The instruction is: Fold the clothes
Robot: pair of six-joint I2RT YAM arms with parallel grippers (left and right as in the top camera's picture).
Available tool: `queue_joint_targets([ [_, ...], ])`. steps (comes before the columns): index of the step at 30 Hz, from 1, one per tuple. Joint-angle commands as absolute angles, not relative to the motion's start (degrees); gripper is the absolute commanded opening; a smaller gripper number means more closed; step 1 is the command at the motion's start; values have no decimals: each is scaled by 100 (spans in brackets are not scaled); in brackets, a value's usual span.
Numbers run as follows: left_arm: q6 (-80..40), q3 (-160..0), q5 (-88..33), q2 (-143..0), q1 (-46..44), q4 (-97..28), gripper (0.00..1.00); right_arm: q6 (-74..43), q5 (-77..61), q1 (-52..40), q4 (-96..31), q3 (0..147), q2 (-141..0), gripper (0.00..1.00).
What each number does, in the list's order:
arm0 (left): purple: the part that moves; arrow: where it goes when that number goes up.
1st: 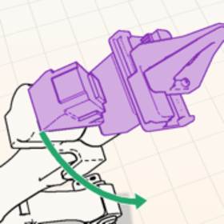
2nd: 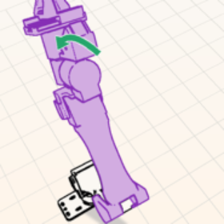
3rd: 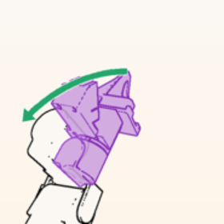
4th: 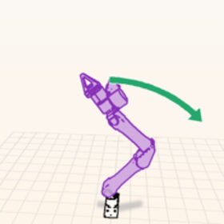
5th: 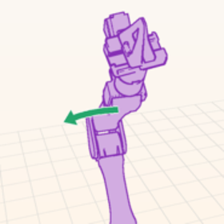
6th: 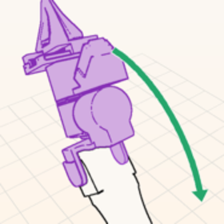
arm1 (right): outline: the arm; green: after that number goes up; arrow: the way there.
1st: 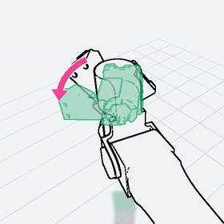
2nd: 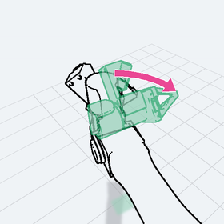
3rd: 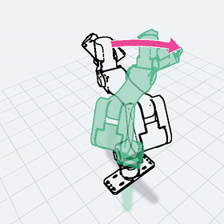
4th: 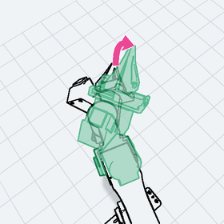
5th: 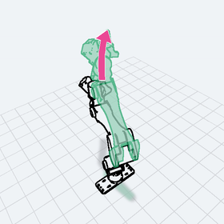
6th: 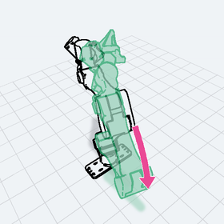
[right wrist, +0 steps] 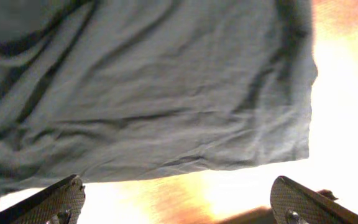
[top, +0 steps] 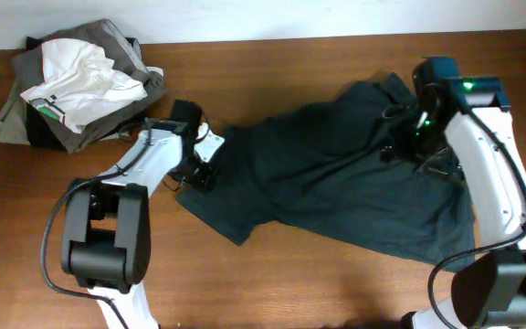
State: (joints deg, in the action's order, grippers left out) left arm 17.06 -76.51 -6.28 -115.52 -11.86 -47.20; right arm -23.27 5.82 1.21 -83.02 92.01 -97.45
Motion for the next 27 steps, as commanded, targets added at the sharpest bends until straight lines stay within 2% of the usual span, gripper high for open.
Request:
queue_joint_targets([
  [1, 1479, -7579, 3, -11830, -1389, -4762, 35, -2471, 856, 755, -8318, 8774, -9688, 99],
  [2, 1481, -7579, 5, -11830, -1382, -4762, 18, -2469, 725, 1041, -8178, 8418, -9688, 99],
  [4, 1474, -7579, 5, -11830, -1369, -4746, 3, -2427, 467, 1361, -7881, 7907, -9688, 99],
  [11, 377, -7581, 602, -11830, -856, -4613, 1, -2447, -91, 2189, -7050, 6619, -9688, 99],
  [15, -49, -7581, 517, -11828, -174, -4908, 1, -2445, -307, 2233, -6661, 6095, -9688, 99],
  [16, -51, -7581, 519, -11828, -67, -5006, 1, -2445, -329, 2209, -6510, 5911, -9688, 96],
  [17, -119, -7581, 517, -11828, 5, -5089, 0, -2443, -379, 2209, -6331, 5717, -9688, 87],
  [20, -451, -7581, 515, -11828, 27, -5356, 1, -2292, -1151, 2167, -5505, 4980, -9688, 50],
  [27, -646, -7581, -961, -11802, 30, -6160, 1, -2724, -1435, 1984, -4748, 4300, -9690, 9],
])
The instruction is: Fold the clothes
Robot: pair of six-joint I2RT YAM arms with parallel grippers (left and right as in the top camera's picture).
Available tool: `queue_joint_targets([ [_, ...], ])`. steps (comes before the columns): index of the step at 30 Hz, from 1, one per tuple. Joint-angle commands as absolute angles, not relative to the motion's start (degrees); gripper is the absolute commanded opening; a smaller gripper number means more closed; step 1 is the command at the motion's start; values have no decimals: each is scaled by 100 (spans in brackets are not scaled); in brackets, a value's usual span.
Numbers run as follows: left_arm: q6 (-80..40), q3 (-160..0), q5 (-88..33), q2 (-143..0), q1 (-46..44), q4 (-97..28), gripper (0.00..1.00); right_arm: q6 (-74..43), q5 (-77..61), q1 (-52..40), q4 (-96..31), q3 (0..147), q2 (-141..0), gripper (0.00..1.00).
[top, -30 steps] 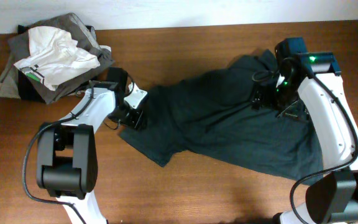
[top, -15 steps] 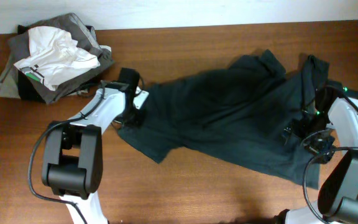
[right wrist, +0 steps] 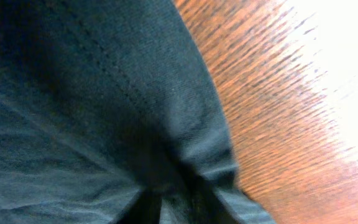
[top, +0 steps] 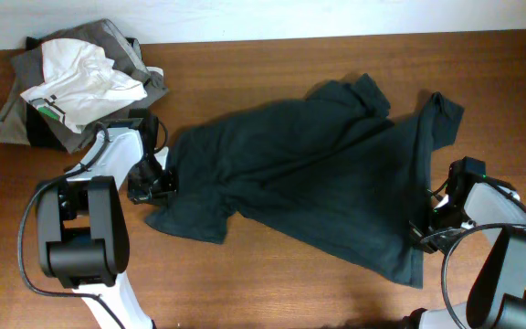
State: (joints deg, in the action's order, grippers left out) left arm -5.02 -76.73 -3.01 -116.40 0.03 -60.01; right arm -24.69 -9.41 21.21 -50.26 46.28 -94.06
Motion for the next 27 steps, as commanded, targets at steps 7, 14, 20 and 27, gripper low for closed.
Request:
queue_joint_targets([
  [7, -639, -7581, -987, -11277, 27, -6860, 0, -3968, -231, 2346, -4737, 4401, -9688, 4],
  [14, -642, -7581, -1232, -10807, -102, -7367, 1, -3951, 67, 3573, -5006, 5374, -9688, 4],
  [20, -685, -7579, -1793, -10241, -958, -7590, 1, -3885, 200, 4036, -5229, 5741, -9688, 4],
  [27, -834, -7581, -1413, -10125, -1485, -7607, 99, -3304, -106, 3962, -5321, 5852, -9688, 99],
])
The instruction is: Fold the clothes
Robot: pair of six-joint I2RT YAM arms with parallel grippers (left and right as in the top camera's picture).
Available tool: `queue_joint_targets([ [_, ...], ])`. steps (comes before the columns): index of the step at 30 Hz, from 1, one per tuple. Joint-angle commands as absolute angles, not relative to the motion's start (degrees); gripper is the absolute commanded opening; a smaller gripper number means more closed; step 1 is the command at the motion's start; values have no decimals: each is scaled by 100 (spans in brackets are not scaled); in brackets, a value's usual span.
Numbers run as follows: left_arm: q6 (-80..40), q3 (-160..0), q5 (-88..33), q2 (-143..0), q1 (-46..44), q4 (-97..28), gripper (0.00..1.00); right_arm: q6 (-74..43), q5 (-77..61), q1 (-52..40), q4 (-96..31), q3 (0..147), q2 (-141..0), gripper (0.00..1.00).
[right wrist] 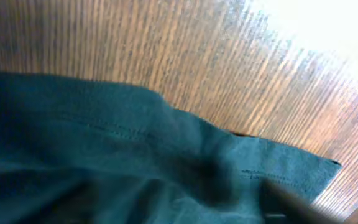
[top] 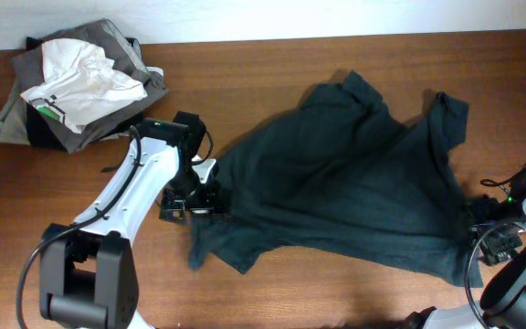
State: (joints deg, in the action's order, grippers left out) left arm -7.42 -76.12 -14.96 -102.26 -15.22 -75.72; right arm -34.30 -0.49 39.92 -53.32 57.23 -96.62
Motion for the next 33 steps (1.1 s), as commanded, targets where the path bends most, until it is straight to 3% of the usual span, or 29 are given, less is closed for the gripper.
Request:
queue_joint_targets([
  [1, -832, -7583, -1413, -10108, -1485, -7524, 99, -3304, -137, 3962, -5306, 5852, -9688, 99],
  [6, -281, -8781, -1352, -10051, -1492, -6390, 99, -3020, -445, 3962, -5236, 5854, -9688, 99],
  [9, 91, -9220, -2200, -10053, -1496, -4580, 99, -2351, -1107, 3927, -5183, 5865, -9688, 99],
  [10, 89, -9218, -2281, -10073, -1496, -3955, 77, -2265, -1177, 3885, -5207, 5865, -9688, 100],
  [11, 89, -9218, -2322, -10121, -1516, -3404, 68, -2268, -1188, 3802, -5282, 5881, -9688, 97],
  [12, 89, -9220, -2318, -10243, -1592, -2950, 65, -2265, -1184, 3699, -5315, 5913, -9682, 95],
  [14, 89, -9220, -2316, -10551, -1776, -2552, 45, -2268, -1188, 3481, -5336, 6027, -9677, 94],
  [15, 86, -9220, -2311, -10864, -1984, -2268, 29, -2270, -1188, 3291, -5426, 6171, -9677, 91],
  [16, -3, -9220, -2241, -11089, -2106, -2018, 18, -2270, -1184, 3127, -5542, 6311, -9677, 90],
  [17, -86, -9223, -2167, -11334, -2220, -1702, 15, -2268, -1184, 2956, -5704, 6458, -9677, 90],
  [22, -75, -9223, -2134, -12274, -2709, -552, 15, -2296, -1002, 2440, -5977, 6700, -9677, 87],
  [25, -82, -9223, -1992, -12678, -2781, 108, 16, -2292, -838, 2517, -6193, 6698, -9677, 99],
  [27, -84, -9223, -1994, -12853, -2783, 381, 19, -2263, -832, 2519, -6313, 6698, -9677, 99],
  [33, -486, -9227, -1992, -13135, -2847, 16, 12, -2119, -836, 2515, -6431, 6698, -9677, 98],
])
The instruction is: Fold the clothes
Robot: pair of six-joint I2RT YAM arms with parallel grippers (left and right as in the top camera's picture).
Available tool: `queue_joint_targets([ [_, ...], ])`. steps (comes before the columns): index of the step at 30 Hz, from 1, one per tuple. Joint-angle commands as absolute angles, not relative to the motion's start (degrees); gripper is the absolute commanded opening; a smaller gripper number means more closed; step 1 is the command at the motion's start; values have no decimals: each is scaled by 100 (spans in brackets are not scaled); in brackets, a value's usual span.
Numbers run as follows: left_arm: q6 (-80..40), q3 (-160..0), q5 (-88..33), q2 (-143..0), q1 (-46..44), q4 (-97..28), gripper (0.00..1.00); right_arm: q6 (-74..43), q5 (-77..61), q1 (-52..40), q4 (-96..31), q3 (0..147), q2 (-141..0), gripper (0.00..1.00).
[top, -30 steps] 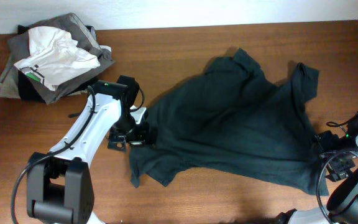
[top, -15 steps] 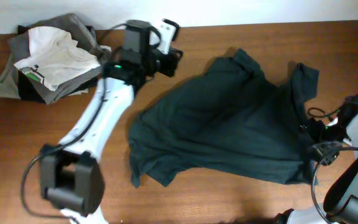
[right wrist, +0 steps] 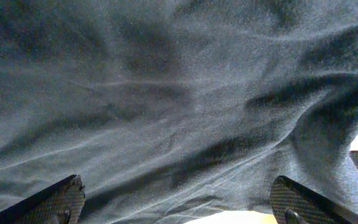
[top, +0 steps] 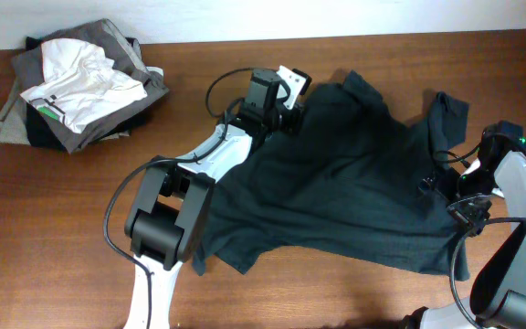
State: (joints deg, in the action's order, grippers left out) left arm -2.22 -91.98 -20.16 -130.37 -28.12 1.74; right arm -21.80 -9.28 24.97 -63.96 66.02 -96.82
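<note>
A dark teal T-shirt [top: 345, 183] lies spread and wrinkled on the brown table [top: 80, 210]. My left gripper [top: 284, 94] reaches to the shirt's upper left edge; from overhead I cannot tell how its jaws stand. My right gripper [top: 440, 188] hovers over the shirt's right side. In the right wrist view the shirt's fabric [right wrist: 166, 93] fills the frame. There the right gripper [right wrist: 182, 202] is open, its fingertips [right wrist: 58, 199] wide apart with nothing between them.
A pile of grey, white and dark clothes [top: 76, 82] sits at the table's back left corner. The left arm [top: 190, 174] stretches diagonally across the shirt's left edge. The shirt's right sleeve [top: 447, 114] lies close to the right arm.
My left gripper went from the shirt's left edge to its upper left edge. My right gripper went from the shirt's lower right corner to above its right side and now stands open. The shirt hardly shifted.
First my left gripper was at the shirt's left edge and the right one stood open over its upper right. Then the shirt lay further left, the right gripper at its lower right hem. Later the shirt lay further right again. Now both grippers are elsewhere on it.
</note>
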Motion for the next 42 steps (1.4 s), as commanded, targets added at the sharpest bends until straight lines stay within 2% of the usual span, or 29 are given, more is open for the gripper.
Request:
queue_joint_targets([
  [1, -515, -9227, -1988, -13150, -2864, -117, 11, -2119, -838, 2515, -6440, 6698, -9677, 99],
  [14, -526, -9227, -1306, -13771, -2864, 34, 11, -2119, -991, 2512, -6630, 6698, -9677, 99],
  [16, -1151, -9227, -517, -13917, -2762, 23, 10, -2119, -989, 2512, -6678, 6698, -9677, 99],
  [21, -2261, -9297, -104, -13917, -1831, 32, 10, -2119, -991, 2508, -6646, 6698, -9677, 99],
  [30, -2290, -10215, -113, -13917, -207, -1087, 10, -2296, -991, 1562, -5780, 6698, -9679, 99],
  [31, -2281, -10350, -215, -13917, -78, -1328, 17, -2296, -991, 1444, -5616, 6698, -9679, 99],
  [32, -2265, -10466, -377, -13917, -10, -1522, 46, -2296, -991, 1378, -5489, 6698, -9682, 99],
  [33, -2263, -10619, -600, -13911, 36, -1758, 64, -2294, -989, 1308, -5293, 6698, -9684, 99],
  [34, -2158, -10936, -974, -13900, 67, -2161, 97, -2287, -930, 1275, -5046, 6698, -9684, 99],
  [36, -1944, -11535, -1138, -13885, 32, -2998, 99, -2126, -410, 1278, -4807, 6698, -9692, 99],
  [39, -1944, -12464, -1142, -13885, -21, -4431, 99, -2320, -357, 1282, -5334, 6676, -9723, 100],
  [42, -1946, -12709, -1201, -13885, -21, -5103, 99, -2320, -397, 1278, -5225, 6309, -9841, 84],
])
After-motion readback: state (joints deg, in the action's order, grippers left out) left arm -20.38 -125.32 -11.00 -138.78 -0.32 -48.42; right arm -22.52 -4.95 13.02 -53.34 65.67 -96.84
